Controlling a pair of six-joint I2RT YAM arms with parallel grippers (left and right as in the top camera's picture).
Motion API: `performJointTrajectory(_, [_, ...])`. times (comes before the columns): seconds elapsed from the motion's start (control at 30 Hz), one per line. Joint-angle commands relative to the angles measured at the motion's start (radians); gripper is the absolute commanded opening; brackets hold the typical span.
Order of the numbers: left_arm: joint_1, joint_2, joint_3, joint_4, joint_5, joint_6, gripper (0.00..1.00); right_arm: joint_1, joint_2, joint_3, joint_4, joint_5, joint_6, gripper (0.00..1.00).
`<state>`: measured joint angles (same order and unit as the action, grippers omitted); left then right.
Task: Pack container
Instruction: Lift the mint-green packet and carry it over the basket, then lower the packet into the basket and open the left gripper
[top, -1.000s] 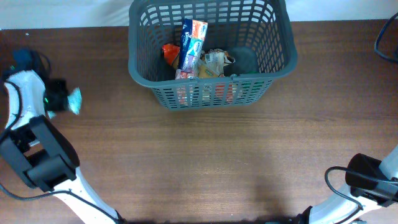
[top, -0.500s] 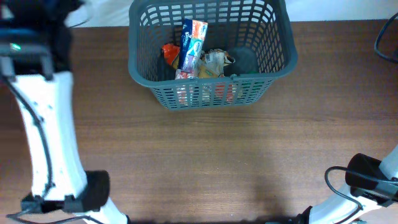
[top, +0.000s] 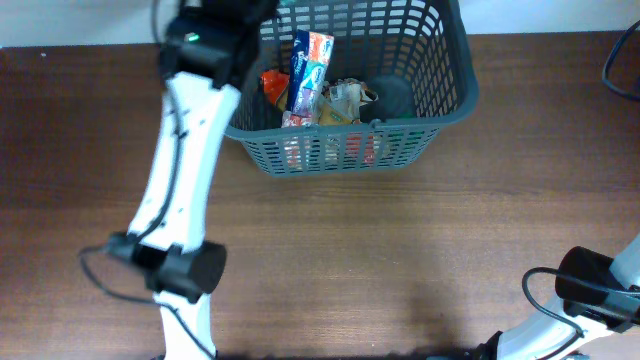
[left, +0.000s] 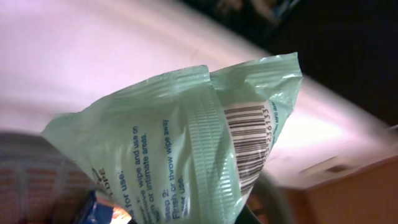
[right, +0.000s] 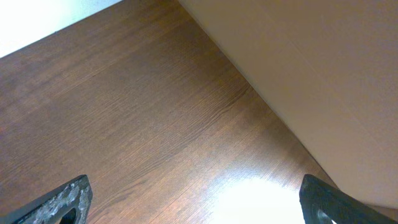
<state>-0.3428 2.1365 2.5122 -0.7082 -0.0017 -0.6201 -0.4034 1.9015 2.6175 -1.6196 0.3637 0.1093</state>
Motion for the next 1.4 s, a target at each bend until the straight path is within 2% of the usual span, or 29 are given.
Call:
performJointTrajectory(0.0, [-0.017, 0.063, -0.005, -0.007, -0.019, 0.011, 0.02, -0.003, 0.003, -0.003, 0.003, -0.006, 0.016, 0.99])
performJointTrajectory(0.27, [-0.036, 0.139, -0.005, -0.087, -0.021, 0.012, 0.03, -0.003, 0.003, -0.003, 0.003, -0.006, 0.016, 0.99])
performJointTrajectory(0.37, [-0.036, 0.145, -0.005, -0.153, -0.021, 0.04, 0.17, -0.003, 0.003, -0.003, 0.003, -0.006, 0.016, 0.99])
performJointTrajectory(0.43, [-0.036, 0.145, -0.005, -0.189, -0.021, 0.084, 0.38, -0.003, 0.003, -0.003, 0.003, -0.006, 0.016, 0.99])
performJointTrajectory(0.47, [-0.036, 0.145, -0.005, -0.206, -0.021, 0.103, 0.42, -0.003, 0.003, -0.003, 0.003, -0.006, 0.016, 0.99])
performJointTrajectory(0.63, [-0.033, 0.145, -0.005, -0.307, -0.026, 0.122, 0.43, -0.003, 0.003, -0.003, 0.003, -0.006, 0.016, 0.99])
performJointTrajectory(0.8, [-0.031, 0.145, -0.005, -0.323, -0.034, 0.151, 0.47, -0.003, 0.003, -0.003, 0.003, -0.006, 0.016, 0.99])
performJointTrajectory(0.83, [-0.031, 0.145, -0.004, -0.323, -0.045, 0.151, 0.52, -0.003, 0.003, -0.003, 0.003, -0.006, 0.016, 0.99])
performJointTrajectory(1.0, [-0.018, 0.138, 0.057, -0.33, -0.055, 0.171, 0.97, -0.003, 0.003, -0.003, 0.003, -0.006, 0.016, 0.99])
performJointTrajectory(1.03, [-0.012, 0.137, 0.085, -0.334, -0.055, 0.171, 1.0, -0.003, 0.003, -0.003, 0.003, -0.006, 0.016, 0.99])
performJointTrajectory(1.27, [0.044, 0.073, 0.333, -0.463, -0.065, 0.23, 1.0, -0.003, 0.003, -0.003, 0.003, -0.006, 0.016, 0.99])
performJointTrajectory(1.37, [0.071, 0.024, 0.413, -0.567, -0.134, 0.234, 0.99, -0.003, 0.003, -0.003, 0.003, -0.006, 0.016, 0.99])
